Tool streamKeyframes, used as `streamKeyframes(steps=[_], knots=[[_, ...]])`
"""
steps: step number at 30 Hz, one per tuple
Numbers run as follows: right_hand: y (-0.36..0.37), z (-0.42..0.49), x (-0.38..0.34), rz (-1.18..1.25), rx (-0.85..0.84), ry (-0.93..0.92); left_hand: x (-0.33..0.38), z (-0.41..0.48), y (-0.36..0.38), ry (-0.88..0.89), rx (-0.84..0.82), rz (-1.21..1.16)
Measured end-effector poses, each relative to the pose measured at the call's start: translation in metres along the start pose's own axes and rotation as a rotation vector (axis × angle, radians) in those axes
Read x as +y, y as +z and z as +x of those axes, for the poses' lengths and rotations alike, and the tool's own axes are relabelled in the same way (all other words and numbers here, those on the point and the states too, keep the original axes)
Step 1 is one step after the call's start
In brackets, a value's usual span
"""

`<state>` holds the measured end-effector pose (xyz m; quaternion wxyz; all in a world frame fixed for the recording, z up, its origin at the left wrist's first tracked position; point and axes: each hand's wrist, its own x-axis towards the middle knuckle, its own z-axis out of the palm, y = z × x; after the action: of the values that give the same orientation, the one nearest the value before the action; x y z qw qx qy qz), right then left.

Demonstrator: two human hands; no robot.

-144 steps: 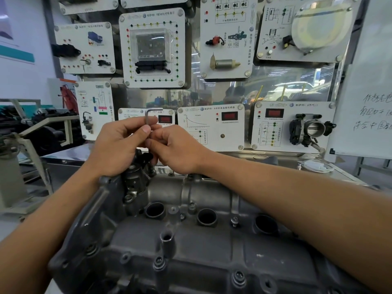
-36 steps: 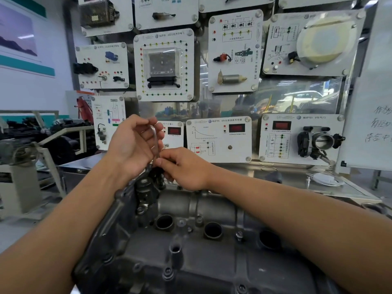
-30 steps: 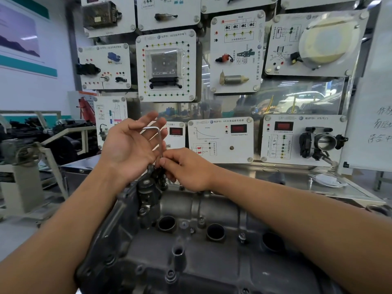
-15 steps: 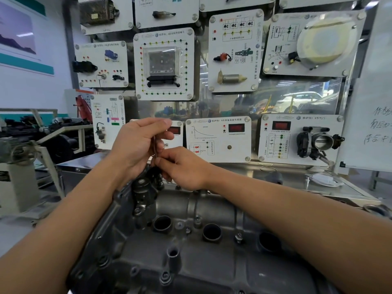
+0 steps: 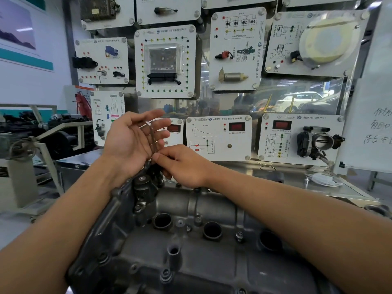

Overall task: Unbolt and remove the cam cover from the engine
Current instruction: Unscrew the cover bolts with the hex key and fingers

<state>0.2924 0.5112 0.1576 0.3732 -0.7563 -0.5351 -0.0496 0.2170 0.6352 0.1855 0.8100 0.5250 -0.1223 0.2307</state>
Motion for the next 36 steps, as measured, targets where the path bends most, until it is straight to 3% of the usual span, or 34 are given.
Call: streamKeyframes(steps=[10,18,25,30,36], knots=[[0.001,0.0,-0.002,0.006,-0.013,0.02,-0.002,0.001,-0.013,-0.073,-0.1,-0.123],[0.001,-0.003,-0.007,0.041,-0.025,0.036,0.0,-0.002,-0.024,-0.005,-0.237,-0.108],[0.002,-0.003,-0.006,0.03,-0.035,0.009,-0.008,0.001,0.003,0.155,0.052,0.31],[0.001,-0.003,-0.008,0.006,-0.055,-0.01,-0.007,0.003,0.009,0.147,0.211,0.31],[0.0,-0.005,-0.009,-0.006,-0.046,-0.008,-0.003,-0.001,0.003,0.039,0.125,0.121]])
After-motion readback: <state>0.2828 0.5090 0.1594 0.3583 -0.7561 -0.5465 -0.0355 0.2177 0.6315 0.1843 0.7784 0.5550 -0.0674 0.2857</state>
